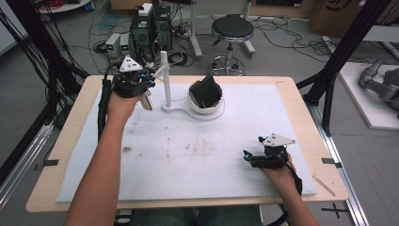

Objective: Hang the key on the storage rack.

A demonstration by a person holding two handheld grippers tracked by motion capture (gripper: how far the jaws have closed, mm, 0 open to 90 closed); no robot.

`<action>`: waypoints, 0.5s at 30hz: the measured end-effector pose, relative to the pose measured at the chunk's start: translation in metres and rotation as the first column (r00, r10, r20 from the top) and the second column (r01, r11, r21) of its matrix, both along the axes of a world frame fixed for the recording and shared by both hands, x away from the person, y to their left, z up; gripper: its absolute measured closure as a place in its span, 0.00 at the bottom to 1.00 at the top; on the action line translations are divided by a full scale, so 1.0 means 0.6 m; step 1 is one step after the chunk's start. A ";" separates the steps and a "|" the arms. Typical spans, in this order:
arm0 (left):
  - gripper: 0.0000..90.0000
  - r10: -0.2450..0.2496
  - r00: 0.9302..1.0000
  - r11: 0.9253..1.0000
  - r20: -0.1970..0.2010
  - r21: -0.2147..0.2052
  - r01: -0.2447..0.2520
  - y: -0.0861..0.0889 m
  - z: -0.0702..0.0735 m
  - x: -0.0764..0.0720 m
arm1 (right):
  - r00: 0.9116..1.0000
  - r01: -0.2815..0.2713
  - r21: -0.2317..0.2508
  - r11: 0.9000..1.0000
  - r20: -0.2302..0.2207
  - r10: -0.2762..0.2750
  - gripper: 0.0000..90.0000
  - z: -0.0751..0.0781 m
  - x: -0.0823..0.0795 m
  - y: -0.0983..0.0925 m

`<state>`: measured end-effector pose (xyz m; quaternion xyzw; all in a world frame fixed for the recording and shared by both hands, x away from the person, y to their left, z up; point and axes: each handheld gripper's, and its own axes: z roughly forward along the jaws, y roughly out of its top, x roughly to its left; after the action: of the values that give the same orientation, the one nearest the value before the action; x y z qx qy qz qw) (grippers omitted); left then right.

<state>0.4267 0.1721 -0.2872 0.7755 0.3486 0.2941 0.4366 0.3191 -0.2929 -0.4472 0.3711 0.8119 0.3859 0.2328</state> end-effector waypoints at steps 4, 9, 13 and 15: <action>0.90 0.016 1.000 1.000 -0.010 0.012 -0.016 -0.003 -0.010 0.007 | 1.000 0.001 -0.001 1.000 -0.002 -0.001 0.19 0.000 0.000 -0.001; 0.90 0.030 0.999 0.999 -0.023 0.023 -0.030 -0.003 -0.021 0.016 | 1.000 0.003 -0.003 1.000 -0.001 -0.003 0.19 0.000 0.000 -0.003; 0.85 0.038 0.999 0.999 -0.016 0.016 -0.038 -0.002 -0.026 0.017 | 1.000 0.003 -0.003 1.000 -0.001 -0.003 0.19 -0.001 0.000 -0.003; 0.74 0.049 0.999 0.999 -0.016 0.014 -0.049 0.000 -0.026 0.016 | 1.000 0.003 -0.003 1.000 -0.001 -0.003 0.19 -0.001 0.000 -0.003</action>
<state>0.4360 0.1722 -0.3029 0.7721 0.3692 0.3004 0.4212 0.3191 -0.2947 -0.4475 0.3723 0.8121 0.3840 0.2333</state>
